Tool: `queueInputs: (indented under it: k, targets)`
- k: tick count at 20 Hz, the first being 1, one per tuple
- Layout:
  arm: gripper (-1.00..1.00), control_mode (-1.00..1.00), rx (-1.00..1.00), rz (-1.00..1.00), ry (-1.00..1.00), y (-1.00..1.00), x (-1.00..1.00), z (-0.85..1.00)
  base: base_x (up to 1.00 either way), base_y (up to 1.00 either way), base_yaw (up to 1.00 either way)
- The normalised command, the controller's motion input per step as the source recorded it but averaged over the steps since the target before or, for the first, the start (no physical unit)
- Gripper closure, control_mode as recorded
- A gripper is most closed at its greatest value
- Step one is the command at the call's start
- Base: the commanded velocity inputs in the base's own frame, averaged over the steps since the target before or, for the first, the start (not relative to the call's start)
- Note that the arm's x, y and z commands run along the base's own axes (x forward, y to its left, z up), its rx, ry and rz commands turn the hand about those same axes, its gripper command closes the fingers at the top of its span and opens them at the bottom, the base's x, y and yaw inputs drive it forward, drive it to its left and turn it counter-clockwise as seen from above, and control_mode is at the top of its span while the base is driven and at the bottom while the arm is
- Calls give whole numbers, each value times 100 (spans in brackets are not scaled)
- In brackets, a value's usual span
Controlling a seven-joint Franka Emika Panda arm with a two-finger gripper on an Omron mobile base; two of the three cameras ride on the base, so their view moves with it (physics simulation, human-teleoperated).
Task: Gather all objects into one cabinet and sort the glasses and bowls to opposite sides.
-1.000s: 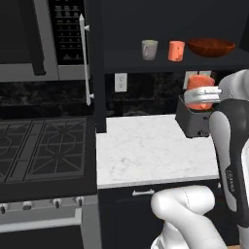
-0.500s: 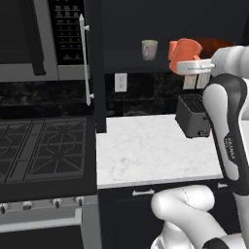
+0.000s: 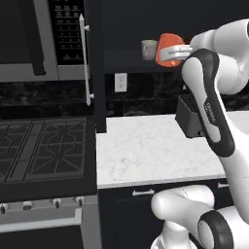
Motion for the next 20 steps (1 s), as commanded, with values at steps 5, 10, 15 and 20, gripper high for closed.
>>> queueInputs:
  k: [5,10,15,20]
  targets:
    - [100,-100,0,0,8,10,44,-43,0,0,0]
    - [100,-100,0,1,0,2,55,-20,0,0,0]
    - [100,-100,0,2,0,15,76,-3,0,0,0]
    - [100,-100,0,2,4,26,74,0,0,0,0]
